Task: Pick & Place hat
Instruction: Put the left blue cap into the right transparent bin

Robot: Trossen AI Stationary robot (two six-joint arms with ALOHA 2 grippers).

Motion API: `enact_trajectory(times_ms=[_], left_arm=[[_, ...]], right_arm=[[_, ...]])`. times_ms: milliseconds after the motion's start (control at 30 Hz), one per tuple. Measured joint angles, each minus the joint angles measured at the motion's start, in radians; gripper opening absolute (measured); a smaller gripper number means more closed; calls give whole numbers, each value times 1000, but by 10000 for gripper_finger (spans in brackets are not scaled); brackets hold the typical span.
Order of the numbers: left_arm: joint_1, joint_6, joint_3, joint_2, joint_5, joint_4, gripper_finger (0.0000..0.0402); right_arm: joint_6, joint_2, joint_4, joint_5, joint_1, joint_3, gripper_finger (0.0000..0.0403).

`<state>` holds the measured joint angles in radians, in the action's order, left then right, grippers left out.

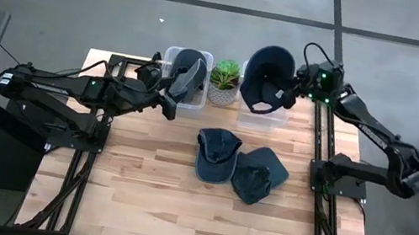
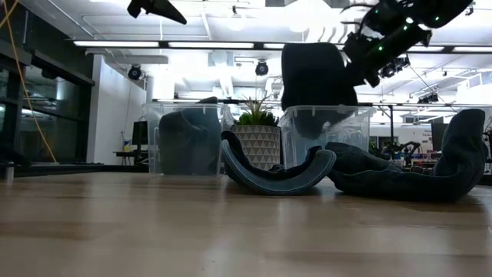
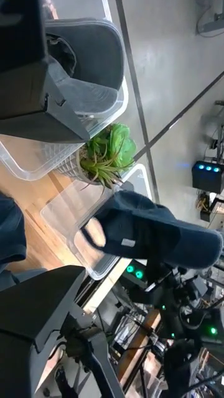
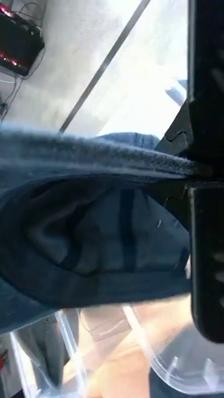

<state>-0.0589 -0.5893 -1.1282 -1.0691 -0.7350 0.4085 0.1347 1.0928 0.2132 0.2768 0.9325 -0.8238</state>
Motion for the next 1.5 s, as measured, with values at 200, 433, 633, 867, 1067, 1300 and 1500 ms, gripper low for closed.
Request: enact_trajectory(times_ms=[200,433,633,867,1067,1300,1500], left_arm=[[0,-3,0,0,0,6,280],[0,-3,0,0,18,7,280],[0,-3,0,0,18,11,280],[0,-18,0,0,19,14,280],[0,-21,0,0,19,14,280],[0,-20,0,0,20,14,280],[0,-21,0,0,20,14,280]], right_arm=[[-30,89,-42,2,-1,0,0],[-56,176,-63,-1,-1,0,0],[-51,233,-62,-43,10,0,0],[-62,248,-61,-89,43,0,0],[-51,248,-39,-98,69,0,0],[-48,247,-41,-105,69,0,1],[-49,247,-47,-108,69,0,31]])
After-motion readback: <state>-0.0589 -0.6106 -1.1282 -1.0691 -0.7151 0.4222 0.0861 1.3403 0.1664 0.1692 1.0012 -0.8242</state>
